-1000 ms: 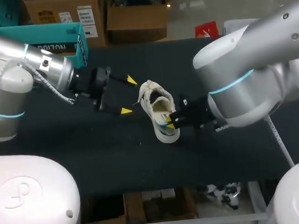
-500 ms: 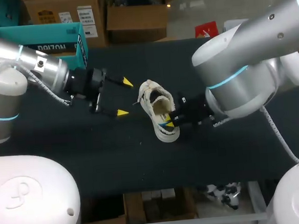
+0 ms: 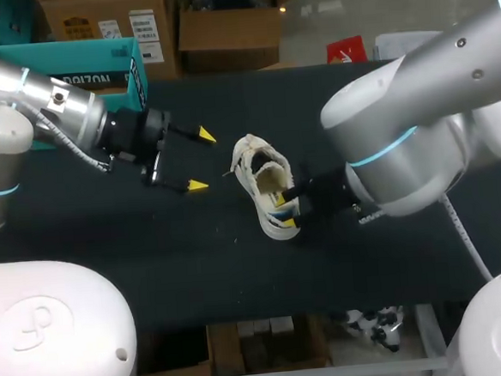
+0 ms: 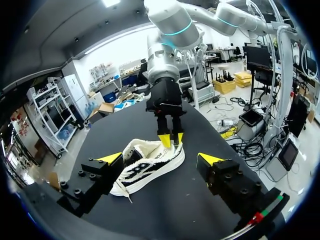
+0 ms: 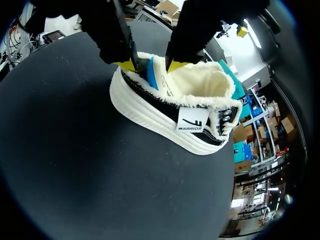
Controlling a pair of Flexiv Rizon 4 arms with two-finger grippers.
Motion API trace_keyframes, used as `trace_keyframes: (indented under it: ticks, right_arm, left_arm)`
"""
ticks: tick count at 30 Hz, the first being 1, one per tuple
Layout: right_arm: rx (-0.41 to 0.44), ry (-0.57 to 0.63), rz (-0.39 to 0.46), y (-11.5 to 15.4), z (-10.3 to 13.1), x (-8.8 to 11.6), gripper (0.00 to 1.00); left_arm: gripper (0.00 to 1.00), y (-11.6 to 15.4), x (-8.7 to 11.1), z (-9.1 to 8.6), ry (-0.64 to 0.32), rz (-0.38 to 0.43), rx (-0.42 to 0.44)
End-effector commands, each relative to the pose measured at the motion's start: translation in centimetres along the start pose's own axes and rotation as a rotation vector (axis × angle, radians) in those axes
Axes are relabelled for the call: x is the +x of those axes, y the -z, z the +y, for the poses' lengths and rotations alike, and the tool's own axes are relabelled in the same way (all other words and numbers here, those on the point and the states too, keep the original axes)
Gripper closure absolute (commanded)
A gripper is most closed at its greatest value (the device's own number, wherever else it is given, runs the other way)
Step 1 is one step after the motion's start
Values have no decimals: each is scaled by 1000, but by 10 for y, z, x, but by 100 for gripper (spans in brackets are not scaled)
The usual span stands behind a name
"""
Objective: Open the shoe tongue, take the insole out of the shoe, put the insole back into the shoe, and pack the shoe into the shoebox
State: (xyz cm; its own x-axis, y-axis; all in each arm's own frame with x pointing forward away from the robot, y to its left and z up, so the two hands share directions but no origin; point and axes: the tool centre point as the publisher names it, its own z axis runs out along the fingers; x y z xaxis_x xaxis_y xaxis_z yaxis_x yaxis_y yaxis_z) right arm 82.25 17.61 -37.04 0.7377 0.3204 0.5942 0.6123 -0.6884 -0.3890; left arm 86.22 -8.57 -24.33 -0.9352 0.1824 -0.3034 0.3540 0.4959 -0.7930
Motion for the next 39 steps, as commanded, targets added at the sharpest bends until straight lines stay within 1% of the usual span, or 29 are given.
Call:
trace_keyframes:
  ticks: [1, 2, 3, 4, 8, 10, 11, 12, 13, 18, 23, 24, 25, 26, 27, 28, 29, 38, 39]
  right_arm:
    - [-25, 20, 3, 13, -14, 2, 71]
    - [-21, 32, 4, 15, -17, 4, 82]
    - [-18, 41, 4, 15, -19, 6, 96]
    - [-25, 49, -4, 16, -21, 8, 100]
    - [-17, 80, -19, 13, -24, 15, 100]
    - [-15, 92, -23, 11, -23, 18, 100]
    - [-11, 97, -25, 9, -21, 20, 100]
    - [-2, 103, -28, 6, -18, 21, 100]
    - [3, 106, -33, 2, -15, 22, 100]
    - [44, 122, -55, -19, 3, 24, 100]
    - [45, 115, -76, -32, 16, 20, 100]
    - [45, 115, -76, -33, 18, 20, 100]
    - [39, 113, -80, -34, 20, 19, 100]
    - [24, 108, -90, -35, 22, 18, 100]
    - [26, 108, -90, -36, 23, 17, 100]
    - [27, 108, -89, -37, 24, 15, 100]
    - [28, 108, -87, -37, 26, 14, 100]
    - [23, 123, -69, -37, 26, 9, 100]
    - [23, 124, -69, -37, 25, 9, 100]
  left_arm:
    - [0, 0, 0, -2, 16, -7, -9]
    - [0, 0, 1, -3, 27, -4, -16]
    - [0, 0, 1, -4, 36, -2, -24]
    - [0, 1, 1, -4, 44, 4, -35]
    - [0, 3, 4, -4, 82, 8, -69]
    - [0, 4, 6, -2, 119, 18, -98]
    - [0, 4, 6, 0, 148, 34, -126]
    - [0, 3, 7, 2, 176, 48, -182]
    - [0, 2, 8, 5, 189, 61, -265]
    - [0, 2, 8, 5, 189, 61, -265]
    - [0, 2, 8, 5, 189, 61, -265]
    - [0, 4, 2, 4, 275, 28, -263]
    - [0, 4, -3, 5, 346, -33, -308]
    - [0, 4, -8, 7, 397, -108, -369]
    - [0, 5, -11, 7, 455, -137, -384]
    - [0, 8, -13, 6, 499, -185, -400]
    - [0, 11, -14, 6, 496, -215, -435]
    - [0, 11, -14, 6, 496, -215, -435]
    - [0, 11, -18, 10, 521, -203, -442]
